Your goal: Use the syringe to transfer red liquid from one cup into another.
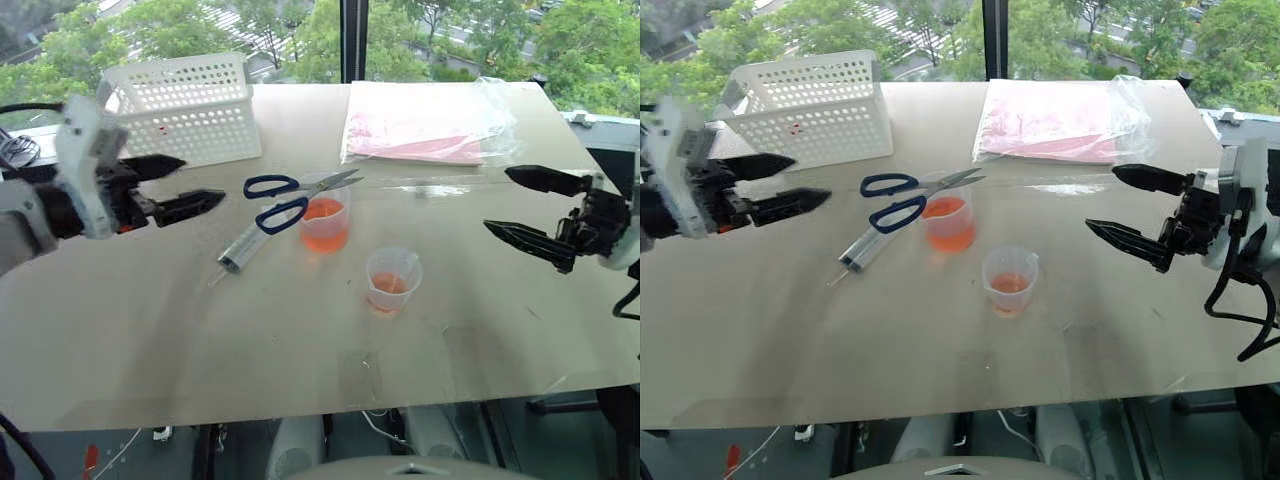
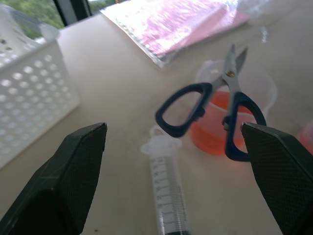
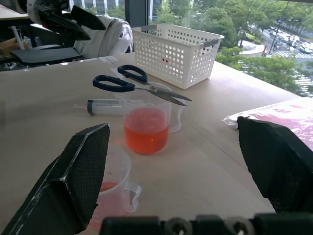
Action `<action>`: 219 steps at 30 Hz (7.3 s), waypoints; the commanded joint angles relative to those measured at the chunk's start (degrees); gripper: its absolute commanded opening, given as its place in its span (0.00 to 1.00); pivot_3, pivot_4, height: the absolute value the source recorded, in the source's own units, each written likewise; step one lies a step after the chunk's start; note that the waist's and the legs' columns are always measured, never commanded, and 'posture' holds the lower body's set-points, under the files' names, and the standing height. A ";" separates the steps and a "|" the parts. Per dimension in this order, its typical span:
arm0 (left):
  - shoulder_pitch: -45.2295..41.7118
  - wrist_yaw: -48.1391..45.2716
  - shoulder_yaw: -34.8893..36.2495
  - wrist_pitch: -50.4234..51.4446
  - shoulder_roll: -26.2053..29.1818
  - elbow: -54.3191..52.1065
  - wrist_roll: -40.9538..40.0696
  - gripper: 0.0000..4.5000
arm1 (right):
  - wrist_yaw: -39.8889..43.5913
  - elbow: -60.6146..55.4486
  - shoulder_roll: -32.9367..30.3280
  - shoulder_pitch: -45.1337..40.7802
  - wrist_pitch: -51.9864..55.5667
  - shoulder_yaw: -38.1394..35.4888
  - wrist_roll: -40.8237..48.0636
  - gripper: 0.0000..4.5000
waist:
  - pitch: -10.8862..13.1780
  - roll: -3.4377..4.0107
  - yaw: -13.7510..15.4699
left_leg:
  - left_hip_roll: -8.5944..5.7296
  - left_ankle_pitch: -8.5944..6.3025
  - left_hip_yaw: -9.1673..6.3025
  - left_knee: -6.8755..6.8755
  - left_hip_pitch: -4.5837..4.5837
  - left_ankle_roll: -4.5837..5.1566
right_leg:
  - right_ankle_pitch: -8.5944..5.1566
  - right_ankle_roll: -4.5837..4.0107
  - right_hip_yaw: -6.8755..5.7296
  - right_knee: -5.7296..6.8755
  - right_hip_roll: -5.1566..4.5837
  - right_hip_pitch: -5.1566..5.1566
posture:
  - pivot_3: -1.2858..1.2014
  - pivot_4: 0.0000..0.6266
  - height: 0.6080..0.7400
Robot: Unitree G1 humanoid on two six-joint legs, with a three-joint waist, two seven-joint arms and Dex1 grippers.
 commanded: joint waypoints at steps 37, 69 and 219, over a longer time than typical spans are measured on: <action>-51.52 -45.44 -45.86 -12.55 -16.68 36.06 42.66 0.99 | -6.38 -11.88 1.95 13.27 -2.29 -5.45 -0.33 1.00 | 0.03 -0.02 -0.09 | -0.02 0.01 -0.20 0.55 -0.88 0.03 | 0.04 0.41 0.09 0.41 0.27 -0.75 | 0.52 0.24 1.00; -48.27 -45.44 -46.47 -14.38 -18.02 33.71 47.55 0.71 | -9.43 -14.19 1.19 14.57 -0.47 -6.24 1.90 1.00 | 0.01 -0.02 -0.06 | 0.01 0.01 -0.22 1.02 -0.98 0.04 | 0.07 0.41 0.11 0.57 0.30 -0.70 | 0.52 0.24 1.00; -60.35 -27.70 -53.38 -6.35 -40.75 81.49 59.70 0.73 | -13.25 -23.59 0.78 14.26 1.86 -3.29 9.04 1.00 | -0.15 -0.27 1.30 | 0.01 -0.03 -0.78 1.25 -1.14 0.08 | 0.20 0.24 -0.19 0.41 0.47 -0.42 | 0.52 0.24 1.00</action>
